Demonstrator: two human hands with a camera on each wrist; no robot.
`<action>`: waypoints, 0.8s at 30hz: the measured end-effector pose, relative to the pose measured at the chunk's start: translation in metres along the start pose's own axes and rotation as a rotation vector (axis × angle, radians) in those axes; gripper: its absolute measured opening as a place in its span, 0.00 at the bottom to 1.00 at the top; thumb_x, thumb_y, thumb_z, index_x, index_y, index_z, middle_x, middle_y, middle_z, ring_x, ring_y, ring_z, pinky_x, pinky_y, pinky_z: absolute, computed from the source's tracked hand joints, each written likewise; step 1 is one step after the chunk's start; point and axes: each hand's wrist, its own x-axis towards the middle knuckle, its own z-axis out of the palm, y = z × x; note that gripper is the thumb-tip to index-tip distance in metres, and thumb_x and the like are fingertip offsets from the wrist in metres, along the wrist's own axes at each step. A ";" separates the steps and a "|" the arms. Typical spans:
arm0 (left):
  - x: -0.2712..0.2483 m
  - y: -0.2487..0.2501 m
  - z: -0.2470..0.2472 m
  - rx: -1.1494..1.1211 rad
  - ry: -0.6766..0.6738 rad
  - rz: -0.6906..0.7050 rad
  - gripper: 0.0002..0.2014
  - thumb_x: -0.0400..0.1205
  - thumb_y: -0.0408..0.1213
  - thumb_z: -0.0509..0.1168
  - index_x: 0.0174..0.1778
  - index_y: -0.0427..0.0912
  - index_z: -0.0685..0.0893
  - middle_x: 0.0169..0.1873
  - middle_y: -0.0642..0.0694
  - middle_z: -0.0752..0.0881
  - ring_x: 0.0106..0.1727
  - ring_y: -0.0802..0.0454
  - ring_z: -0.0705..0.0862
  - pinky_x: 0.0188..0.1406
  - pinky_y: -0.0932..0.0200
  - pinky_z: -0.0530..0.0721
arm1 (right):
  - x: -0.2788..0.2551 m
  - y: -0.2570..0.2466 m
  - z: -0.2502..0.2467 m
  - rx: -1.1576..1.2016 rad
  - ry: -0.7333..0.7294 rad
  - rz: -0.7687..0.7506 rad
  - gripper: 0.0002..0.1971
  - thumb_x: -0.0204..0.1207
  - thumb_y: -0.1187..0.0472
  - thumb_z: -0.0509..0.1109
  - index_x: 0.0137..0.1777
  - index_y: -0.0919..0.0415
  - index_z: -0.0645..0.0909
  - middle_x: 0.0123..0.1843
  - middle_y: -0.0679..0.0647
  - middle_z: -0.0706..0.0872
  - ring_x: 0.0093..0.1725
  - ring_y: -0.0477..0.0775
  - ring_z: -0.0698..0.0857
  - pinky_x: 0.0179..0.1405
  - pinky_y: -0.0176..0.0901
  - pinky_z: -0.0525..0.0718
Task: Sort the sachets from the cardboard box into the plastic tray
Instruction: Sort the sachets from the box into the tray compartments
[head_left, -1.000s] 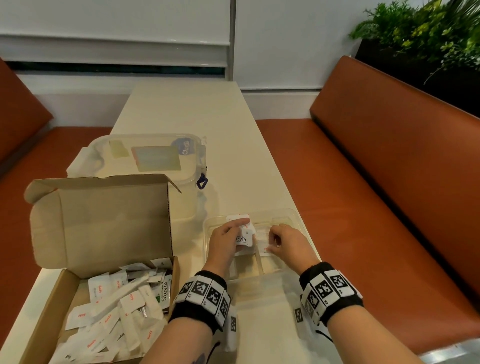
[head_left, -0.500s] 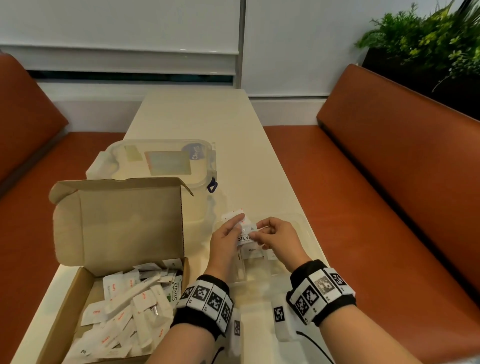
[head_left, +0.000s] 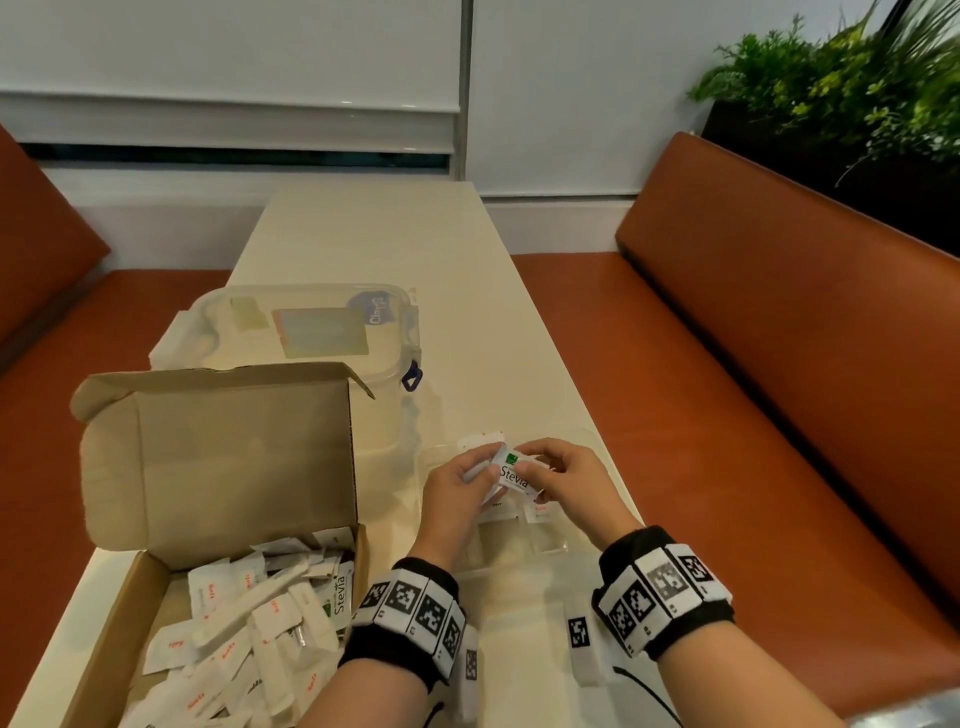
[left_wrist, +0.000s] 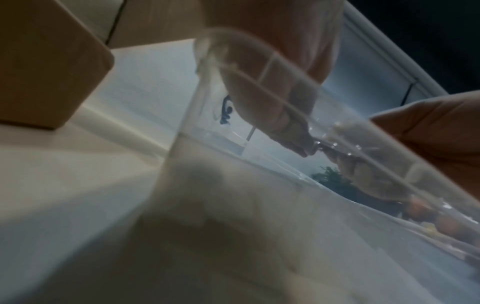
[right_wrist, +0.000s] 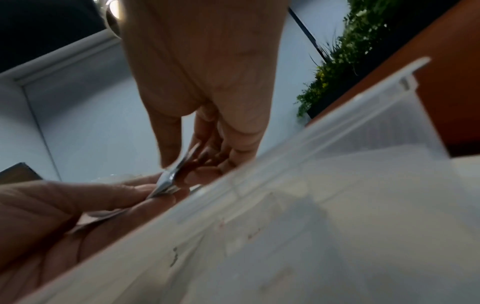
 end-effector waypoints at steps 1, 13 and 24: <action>0.000 -0.002 0.001 0.020 -0.003 0.007 0.13 0.82 0.28 0.65 0.57 0.46 0.86 0.56 0.43 0.88 0.58 0.47 0.86 0.60 0.49 0.85 | 0.000 0.000 -0.003 -0.031 0.014 -0.014 0.03 0.75 0.65 0.73 0.46 0.57 0.86 0.36 0.51 0.87 0.31 0.45 0.84 0.31 0.33 0.83; 0.005 -0.007 -0.004 0.029 0.116 0.087 0.16 0.85 0.29 0.59 0.62 0.51 0.84 0.62 0.54 0.83 0.68 0.57 0.78 0.72 0.57 0.74 | 0.018 0.026 -0.030 -0.639 0.267 0.048 0.10 0.79 0.72 0.61 0.46 0.61 0.82 0.43 0.56 0.86 0.41 0.54 0.84 0.43 0.48 0.86; 0.010 -0.012 -0.004 0.034 0.097 0.081 0.16 0.85 0.27 0.59 0.63 0.46 0.84 0.60 0.56 0.83 0.68 0.56 0.79 0.73 0.49 0.75 | 0.022 0.037 -0.013 -0.949 0.106 0.127 0.13 0.81 0.70 0.56 0.56 0.64 0.81 0.51 0.57 0.86 0.50 0.56 0.84 0.46 0.43 0.80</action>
